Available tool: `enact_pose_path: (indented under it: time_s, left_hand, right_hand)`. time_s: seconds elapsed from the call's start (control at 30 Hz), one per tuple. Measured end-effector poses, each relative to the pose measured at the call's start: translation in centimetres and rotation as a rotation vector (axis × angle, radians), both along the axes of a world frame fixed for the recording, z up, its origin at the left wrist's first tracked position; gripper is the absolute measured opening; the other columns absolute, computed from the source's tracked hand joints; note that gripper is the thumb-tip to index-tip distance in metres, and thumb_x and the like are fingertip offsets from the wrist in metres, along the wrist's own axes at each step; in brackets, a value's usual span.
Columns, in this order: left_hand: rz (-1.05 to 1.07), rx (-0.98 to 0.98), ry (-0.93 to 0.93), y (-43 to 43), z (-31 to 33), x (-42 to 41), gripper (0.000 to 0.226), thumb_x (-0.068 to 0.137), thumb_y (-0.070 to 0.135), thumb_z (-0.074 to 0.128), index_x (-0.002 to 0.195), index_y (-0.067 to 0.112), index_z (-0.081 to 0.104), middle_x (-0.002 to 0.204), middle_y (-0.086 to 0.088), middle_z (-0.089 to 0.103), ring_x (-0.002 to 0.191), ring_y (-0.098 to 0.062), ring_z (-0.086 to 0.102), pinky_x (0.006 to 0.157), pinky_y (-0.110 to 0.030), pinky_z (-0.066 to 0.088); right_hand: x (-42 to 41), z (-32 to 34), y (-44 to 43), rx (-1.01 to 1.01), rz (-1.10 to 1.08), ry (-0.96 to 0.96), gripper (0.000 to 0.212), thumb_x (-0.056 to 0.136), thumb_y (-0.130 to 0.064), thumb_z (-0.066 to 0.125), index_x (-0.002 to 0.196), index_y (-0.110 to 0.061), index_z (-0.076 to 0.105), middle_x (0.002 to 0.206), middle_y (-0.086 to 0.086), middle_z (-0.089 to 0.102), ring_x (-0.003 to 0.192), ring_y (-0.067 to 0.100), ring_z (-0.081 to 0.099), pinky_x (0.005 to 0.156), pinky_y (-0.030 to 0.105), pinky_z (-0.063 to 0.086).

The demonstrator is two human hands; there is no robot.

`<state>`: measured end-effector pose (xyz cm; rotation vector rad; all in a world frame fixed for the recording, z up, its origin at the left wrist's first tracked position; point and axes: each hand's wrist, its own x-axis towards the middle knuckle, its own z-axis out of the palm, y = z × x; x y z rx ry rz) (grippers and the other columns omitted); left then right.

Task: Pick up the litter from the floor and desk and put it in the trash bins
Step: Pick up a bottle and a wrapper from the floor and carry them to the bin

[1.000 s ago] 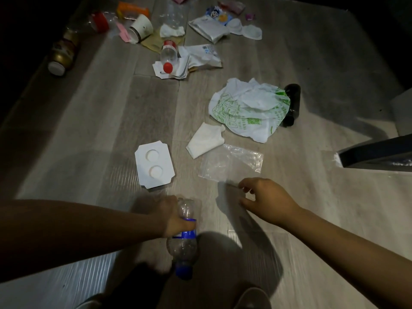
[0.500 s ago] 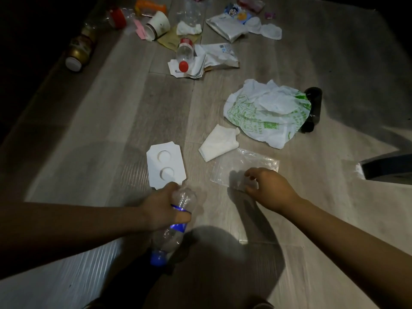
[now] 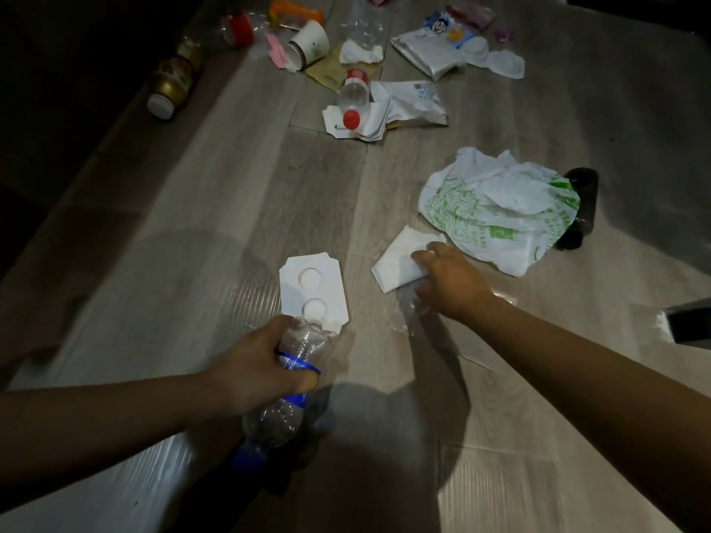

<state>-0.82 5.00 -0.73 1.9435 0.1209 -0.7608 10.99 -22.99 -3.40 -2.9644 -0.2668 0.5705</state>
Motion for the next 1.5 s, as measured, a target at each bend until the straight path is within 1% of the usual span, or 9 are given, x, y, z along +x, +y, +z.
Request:
enact_pose_path:
  time_s: [0.17,0.3,0.37,0.53,0.67,0.93,1.2,1.37,1.5]
  left_hand:
    - [0.015,0.020,-0.014,0.8,-0.1,-0.2,0.055,0.068,0.019,0.079,0.113,0.036,0.050,0.092,0.009,0.069,0.081,0.005,0.065,0.060,-0.008,0.046]
    - [0.024,0.018,-0.017,1.1,-0.2,-0.8,0.053,0.068,0.016,0.079,0.110,0.034,0.054,0.093,0.014,0.069,0.080,0.003,0.065,0.059,-0.006,0.046]
    - [0.028,0.029,-0.023,1.1,-0.2,-0.8,0.054,0.067,0.015,0.079,0.110,0.034,0.054,0.091,0.010,0.071,0.079,0.003,0.065,0.058,-0.006,0.046]
    - [0.025,0.058,-0.044,0.7,0.1,0.0,0.055,0.068,0.015,0.079,0.111,0.035,0.051,0.083,0.005,0.070,0.075,0.006,0.065,0.055,-0.005,0.045]
    - [0.013,0.070,-0.064,0.1,0.2,0.5,0.052,0.067,0.015,0.080,0.107,0.035,0.052,0.085,0.006,0.069,0.074,0.006,0.064,0.054,-0.004,0.045]
    - [-0.019,0.097,-0.064,-0.7,0.7,1.0,0.053,0.070,0.019,0.079,0.112,0.034,0.050,0.090,0.009,0.067,0.073,0.006,0.064,0.053,-0.005,0.044]
    - [-0.024,0.114,-0.073,-1.3,0.6,0.7,0.055,0.069,0.015,0.079,0.114,0.031,0.051,0.089,0.009,0.066,0.074,0.000,0.064,0.055,-0.006,0.043]
    - [-0.110,0.082,-0.070,-3.4,1.0,0.9,0.055,0.071,0.016,0.079,0.115,0.033,0.051,0.088,0.010,0.067,0.075,0.001,0.065,0.056,-0.006,0.043]
    - [-0.163,0.075,-0.070,-5.4,1.4,1.2,0.054,0.071,0.019,0.078,0.112,0.037,0.048,0.087,0.012,0.064,0.072,0.008,0.063,0.051,-0.005,0.043]
  right_hand:
    - [0.8,-1.4,0.0,-0.004,-0.024,0.026,0.050,0.087,-0.024,0.063,0.133,-0.015,0.049,0.130,0.013,0.049,0.120,0.030,0.047,0.097,0.037,0.042]
    - [1.0,-1.3,-0.1,0.057,-0.008,-0.056,0.008,0.090,-0.020,0.059,0.090,-0.012,0.059,0.098,0.012,0.056,0.095,0.032,0.057,0.073,0.032,0.039]
    - [0.8,-0.8,-0.4,0.122,-0.029,-0.100,0.015,0.091,-0.018,0.058,0.078,-0.014,0.052,0.088,0.012,0.056,0.086,0.032,0.058,0.068,0.030,0.035]
    - [-2.5,1.7,-2.0,0.198,-0.075,-0.318,0.016,0.087,-0.022,0.064,0.086,-0.007,0.066,0.087,0.011,0.064,0.078,0.028,0.060,0.068,0.038,0.049]
    - [-6.3,2.4,-4.0,0.108,-0.064,-0.388,0.015,0.080,-0.023,0.070,0.080,-0.009,0.066,0.081,0.011,0.061,0.076,0.030,0.057,0.059,0.029,0.037]
    - [-9.6,-1.9,-6.5,0.127,-0.254,-0.042,0.030,0.087,-0.033,0.066,0.090,-0.004,0.068,0.096,0.013,0.062,0.084,0.026,0.060,0.069,0.031,0.046]
    - [-9.0,1.9,-7.1,0.429,-0.427,-0.514,0.016,0.085,-0.024,0.067,0.095,-0.011,0.064,0.098,0.005,0.063,0.084,0.020,0.060,0.070,0.034,0.050]
    - [-11.9,3.9,-8.5,0.247,-0.337,-0.588,0.015,0.077,-0.021,0.071,0.083,-0.014,0.059,0.086,0.002,0.060,0.075,0.019,0.054,0.062,0.031,0.045]
    - [-15.9,2.1,-9.9,0.112,-0.355,-0.361,0.020,0.080,-0.030,0.070,0.078,-0.015,0.057,0.081,0.001,0.055,0.075,0.022,0.054,0.060,0.030,0.041]
